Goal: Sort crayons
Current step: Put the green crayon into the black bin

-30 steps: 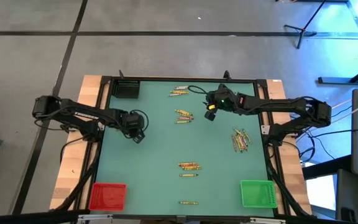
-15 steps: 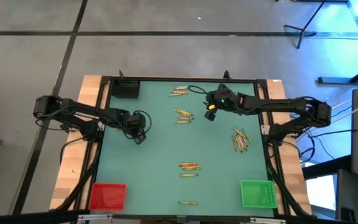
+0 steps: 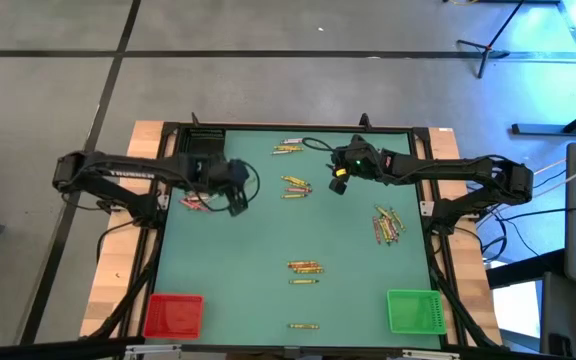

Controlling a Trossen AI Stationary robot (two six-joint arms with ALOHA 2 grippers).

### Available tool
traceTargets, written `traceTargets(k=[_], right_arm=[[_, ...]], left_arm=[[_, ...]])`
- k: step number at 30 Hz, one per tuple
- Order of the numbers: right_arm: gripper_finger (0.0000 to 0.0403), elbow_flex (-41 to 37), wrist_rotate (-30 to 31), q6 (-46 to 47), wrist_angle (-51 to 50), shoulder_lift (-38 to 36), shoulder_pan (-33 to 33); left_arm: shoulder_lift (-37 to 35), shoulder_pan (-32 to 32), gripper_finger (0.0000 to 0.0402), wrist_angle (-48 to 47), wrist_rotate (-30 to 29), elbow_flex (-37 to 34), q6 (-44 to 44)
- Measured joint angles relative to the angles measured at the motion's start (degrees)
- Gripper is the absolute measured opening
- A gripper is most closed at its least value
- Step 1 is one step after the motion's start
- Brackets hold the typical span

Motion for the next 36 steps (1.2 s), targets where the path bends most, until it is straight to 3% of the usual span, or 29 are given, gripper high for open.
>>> traceTargets(k=[7, 16, 21, 27, 36], right_arm=[[0.0154, 0.00, -0.46, 0.00, -0.02, 0.00, 0.00], [0.0154, 0.00, -0.48, 0.00, 0.00, 0.02, 0.00], [0.0154, 0.00, -0.51, 0.00, 0.07, 0.02, 0.00], [0.0154, 0.00, -0.53, -0.02, 0.09, 0.02, 0.00], [0.0154, 0.00, -0.62, -0.02, 0.11, 0.02, 0.00]], left_arm=[[-0.07, 10.12, 0.0004, -3.00, -2.28, 4.54, 8.61], [-0.02, 29.16, 0.0004, -2.57, -2.39, 0.42, 14.38], [-0.02, 37.29, 0.0004, 3.50, 0.40, -4.71, 17.92], [0.00, 43.16, 0.0008, 11.23, 0.43, -10.06, 18.31], [0.00, 45.79, 0.0053, 12.92, 2.49, -12.01, 18.46]])
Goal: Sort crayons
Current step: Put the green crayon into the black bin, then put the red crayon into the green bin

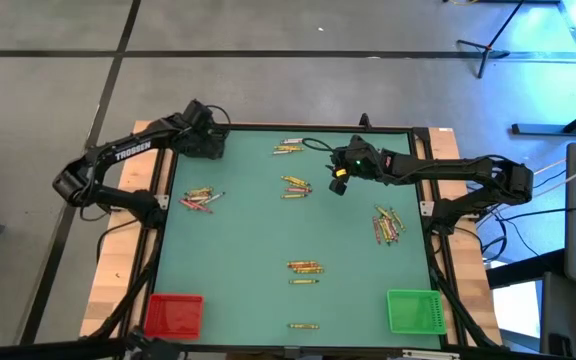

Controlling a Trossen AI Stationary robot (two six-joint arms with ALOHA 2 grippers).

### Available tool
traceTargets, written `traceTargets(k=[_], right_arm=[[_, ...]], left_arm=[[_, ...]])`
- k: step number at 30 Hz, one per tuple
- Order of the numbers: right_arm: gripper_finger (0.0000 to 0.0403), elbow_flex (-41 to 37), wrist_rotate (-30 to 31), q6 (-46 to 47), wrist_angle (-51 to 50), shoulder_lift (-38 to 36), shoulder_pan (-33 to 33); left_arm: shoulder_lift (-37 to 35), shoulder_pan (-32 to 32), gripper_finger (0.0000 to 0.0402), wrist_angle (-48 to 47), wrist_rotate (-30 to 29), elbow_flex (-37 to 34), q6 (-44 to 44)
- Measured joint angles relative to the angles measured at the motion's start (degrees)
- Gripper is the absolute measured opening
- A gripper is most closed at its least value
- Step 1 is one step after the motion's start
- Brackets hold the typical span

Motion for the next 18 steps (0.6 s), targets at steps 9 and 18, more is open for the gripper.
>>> traceTargets(k=[9, 18], right_arm=[[0.0154, 0.00, 0.04, -0.46, -0.02, 0.00, 0.00], [0.0154, -0.01, 0.17, -0.63, -2.39, -0.17, 0.00]], left_arm=[[-1.01, -2.19, 0.0101, 2.55, 4.06, -0.05, -0.08], [-2.14, -13.71, 0.0102, 16.06, 16.46, -0.26, 0.05]])
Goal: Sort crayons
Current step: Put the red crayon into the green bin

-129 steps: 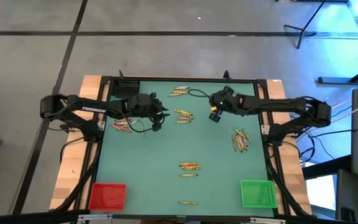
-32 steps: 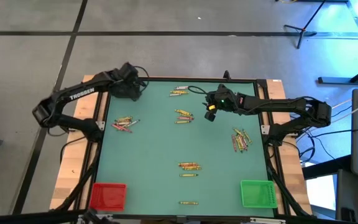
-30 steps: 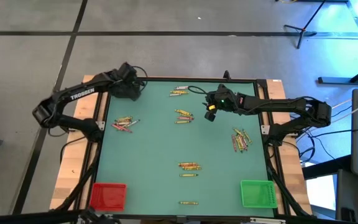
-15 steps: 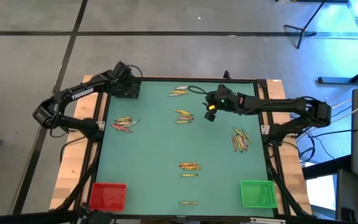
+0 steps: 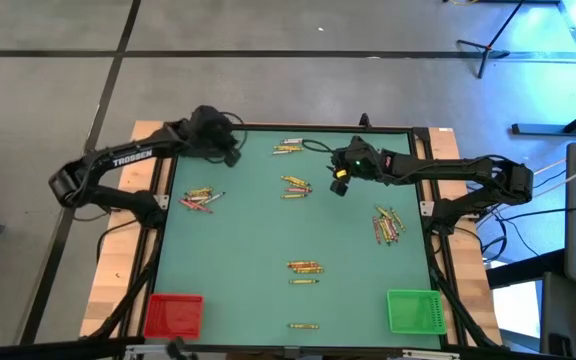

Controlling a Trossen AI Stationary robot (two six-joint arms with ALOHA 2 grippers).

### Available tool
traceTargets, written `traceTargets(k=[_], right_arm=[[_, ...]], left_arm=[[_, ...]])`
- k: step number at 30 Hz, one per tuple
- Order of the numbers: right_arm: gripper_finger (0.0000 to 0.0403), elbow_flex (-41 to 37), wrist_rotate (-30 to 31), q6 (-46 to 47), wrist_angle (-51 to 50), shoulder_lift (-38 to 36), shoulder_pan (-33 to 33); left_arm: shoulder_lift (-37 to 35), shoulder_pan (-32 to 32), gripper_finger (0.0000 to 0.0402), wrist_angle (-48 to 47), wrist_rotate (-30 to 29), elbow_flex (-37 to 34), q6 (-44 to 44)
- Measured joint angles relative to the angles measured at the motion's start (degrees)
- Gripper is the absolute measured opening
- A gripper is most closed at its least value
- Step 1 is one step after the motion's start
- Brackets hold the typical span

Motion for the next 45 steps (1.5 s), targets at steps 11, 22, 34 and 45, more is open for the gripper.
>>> traceTargets(k=[11, 22, 34, 45], right_arm=[[0.0154, -0.03, 7.14, 3.44, -8.81, -6.00, 0.00], [0.0154, -0.03, 8.23, 11.67, -25.19, -8.74, -6.07], [0.0154, -0.03, -6.64, 11.45, -30.54, -0.13, -22.93], [0.0154, -0.03, -6.14, 10.54, -30.25, 6.22, -26.43]], left_arm=[[0.44, -11.77, 0.0102, 44.80, 12.53, -13.42, 3.79], [1.18, -16.55, 0.0102, 55.06, 14.44, -17.26, 7.50], [1.16, -16.58, 0.0102, 55.16, 14.19, -17.19, 5.88], [1.16, -16.53, 0.0102, 55.16, 14.14, -17.17, 5.83]])
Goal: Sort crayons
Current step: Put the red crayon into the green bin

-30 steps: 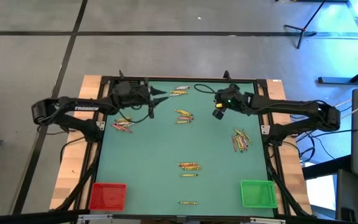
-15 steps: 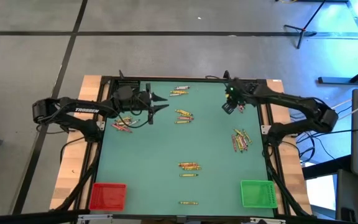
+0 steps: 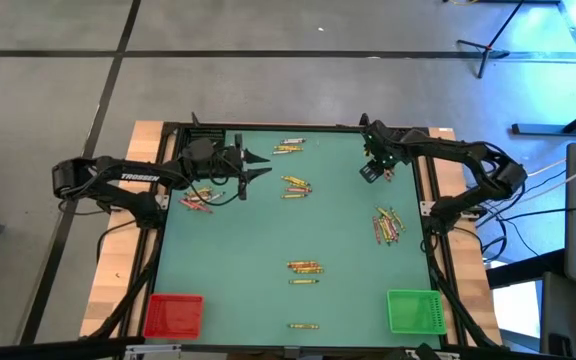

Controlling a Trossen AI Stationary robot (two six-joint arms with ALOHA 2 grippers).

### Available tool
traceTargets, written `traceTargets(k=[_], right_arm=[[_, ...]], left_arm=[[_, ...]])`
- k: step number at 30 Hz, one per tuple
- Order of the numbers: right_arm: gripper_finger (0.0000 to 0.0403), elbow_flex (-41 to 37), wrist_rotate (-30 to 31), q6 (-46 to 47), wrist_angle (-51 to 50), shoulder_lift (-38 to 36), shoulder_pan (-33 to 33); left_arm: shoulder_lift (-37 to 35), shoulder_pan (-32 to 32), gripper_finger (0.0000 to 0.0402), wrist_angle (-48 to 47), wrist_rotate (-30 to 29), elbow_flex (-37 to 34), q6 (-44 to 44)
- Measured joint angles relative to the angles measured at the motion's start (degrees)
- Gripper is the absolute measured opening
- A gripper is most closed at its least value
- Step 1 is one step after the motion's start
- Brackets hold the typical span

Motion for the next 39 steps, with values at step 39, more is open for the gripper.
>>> traceTargets(k=[39], right_arm=[[0.0154, -0.02, -2.98, -1.46, 0.46, 2.66, 0.22]], left_arm=[[-0.02, 0.00, 0.0102, 0.00, -4.07, 0.04, 0.35]])
